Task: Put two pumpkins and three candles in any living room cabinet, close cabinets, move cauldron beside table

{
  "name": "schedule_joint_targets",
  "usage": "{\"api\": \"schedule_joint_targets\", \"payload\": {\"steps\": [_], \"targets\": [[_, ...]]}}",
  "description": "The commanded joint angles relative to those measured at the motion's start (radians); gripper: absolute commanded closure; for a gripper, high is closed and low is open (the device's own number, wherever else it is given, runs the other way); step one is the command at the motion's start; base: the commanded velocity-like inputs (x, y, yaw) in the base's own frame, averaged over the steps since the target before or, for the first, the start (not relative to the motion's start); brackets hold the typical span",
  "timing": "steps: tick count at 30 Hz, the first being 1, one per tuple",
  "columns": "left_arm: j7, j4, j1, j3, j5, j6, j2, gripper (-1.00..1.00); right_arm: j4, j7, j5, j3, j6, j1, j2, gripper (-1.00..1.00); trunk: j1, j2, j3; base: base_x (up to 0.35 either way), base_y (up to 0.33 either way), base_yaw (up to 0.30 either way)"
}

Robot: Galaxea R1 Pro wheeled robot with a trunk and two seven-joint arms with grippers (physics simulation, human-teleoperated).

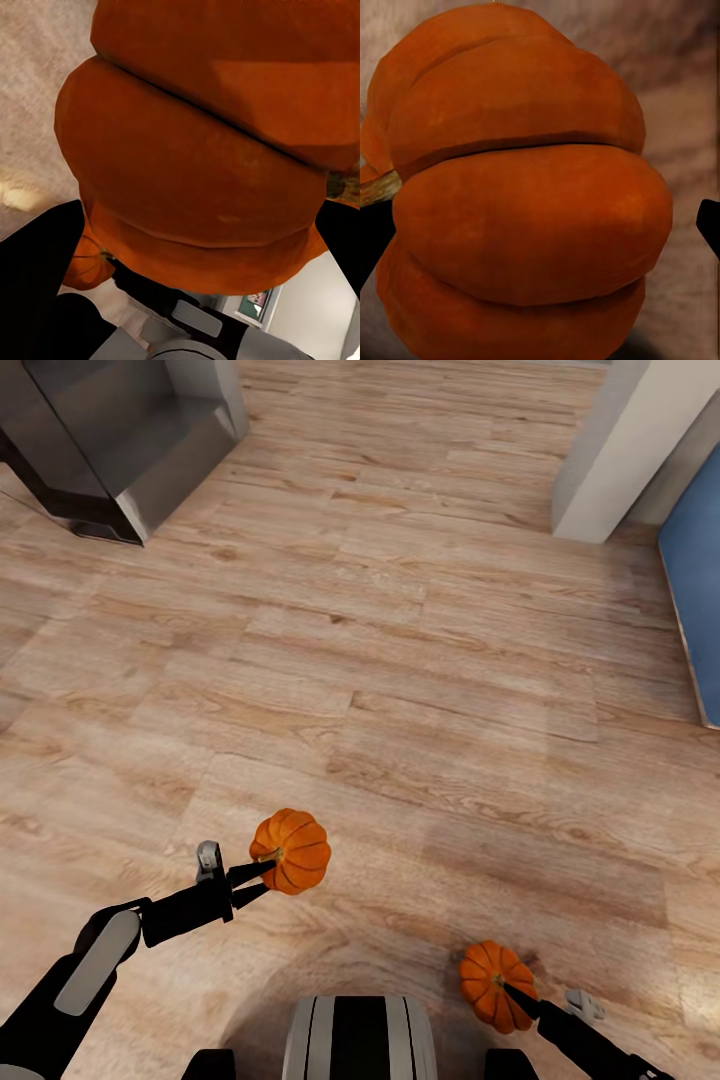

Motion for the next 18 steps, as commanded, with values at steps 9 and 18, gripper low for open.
{"api": "schedule_joint_targets", "payload": {"steps": [9,18], "targets": [[-0.002,0.001,-0.001,0.001,0.003,0.004,0.000,1.00,0.002,-0.028,-0.006,-0.003,-0.023,0.000,0.000,1.00,0.000,0.000,0.000,0.000,0.000,0.000],[-0.002,-0.001,-0.001,0.005,0.003,0.004,0.002,1.00,0.002,-0.028,-0.006,-0.003,-0.024,0.000,0.000,1.00,0.000,0.000,0.000,0.000,0.000,0.000]]}}
